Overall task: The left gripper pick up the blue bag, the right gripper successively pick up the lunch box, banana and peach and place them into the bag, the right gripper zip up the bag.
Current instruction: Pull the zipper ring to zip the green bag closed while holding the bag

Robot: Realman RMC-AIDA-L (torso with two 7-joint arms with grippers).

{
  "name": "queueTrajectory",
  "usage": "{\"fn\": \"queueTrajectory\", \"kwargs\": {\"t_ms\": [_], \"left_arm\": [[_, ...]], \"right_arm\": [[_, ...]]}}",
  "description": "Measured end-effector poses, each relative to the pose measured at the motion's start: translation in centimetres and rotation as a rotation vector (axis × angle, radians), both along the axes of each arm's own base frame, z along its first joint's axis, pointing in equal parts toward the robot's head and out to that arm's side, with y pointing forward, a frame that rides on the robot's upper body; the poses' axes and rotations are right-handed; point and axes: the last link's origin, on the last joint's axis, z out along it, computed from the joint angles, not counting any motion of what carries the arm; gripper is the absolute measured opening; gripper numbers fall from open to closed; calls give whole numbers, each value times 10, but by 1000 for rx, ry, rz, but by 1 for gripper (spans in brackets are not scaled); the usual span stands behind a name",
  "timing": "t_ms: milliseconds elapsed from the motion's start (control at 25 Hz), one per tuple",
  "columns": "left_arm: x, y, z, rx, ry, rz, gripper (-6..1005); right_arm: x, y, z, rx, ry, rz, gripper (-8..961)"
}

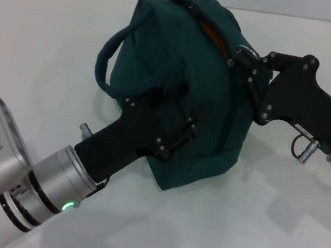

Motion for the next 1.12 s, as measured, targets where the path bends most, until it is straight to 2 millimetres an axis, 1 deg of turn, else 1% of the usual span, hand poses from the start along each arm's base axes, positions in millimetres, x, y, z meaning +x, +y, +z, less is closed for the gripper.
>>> {"fn": "queueTrajectory", "kwargs": {"t_ms": [240,360,440,600,800,880,960,1120], "left_arm": [[5,-4,-3,-1,49,-87,559],[3,-8,-1,21,62,-120,433],[1,-11,1,50,77,-133,196],[-1,-11,4,70,94,-148,161],[-15,-14,20,105,142,-223,117],[-17,-15,22,108,157,-243,100],[-24,-19,25,117,209,-286,82],[-32,-26,23,135,269,-302,54]], "right_arm": [[1,-4,-3,-21,-1,5,13],[2,-8,-2,-23,15,8,13],[4,-10,-1,-25,30,7,13],[7,-15,1,-29,49,5,13],[3,-26,-5,-70,54,48,13],[5,-26,-5,-71,54,38,13],[9,-25,-4,-65,66,14,13],[7,-23,0,-48,100,-3,13]]}}
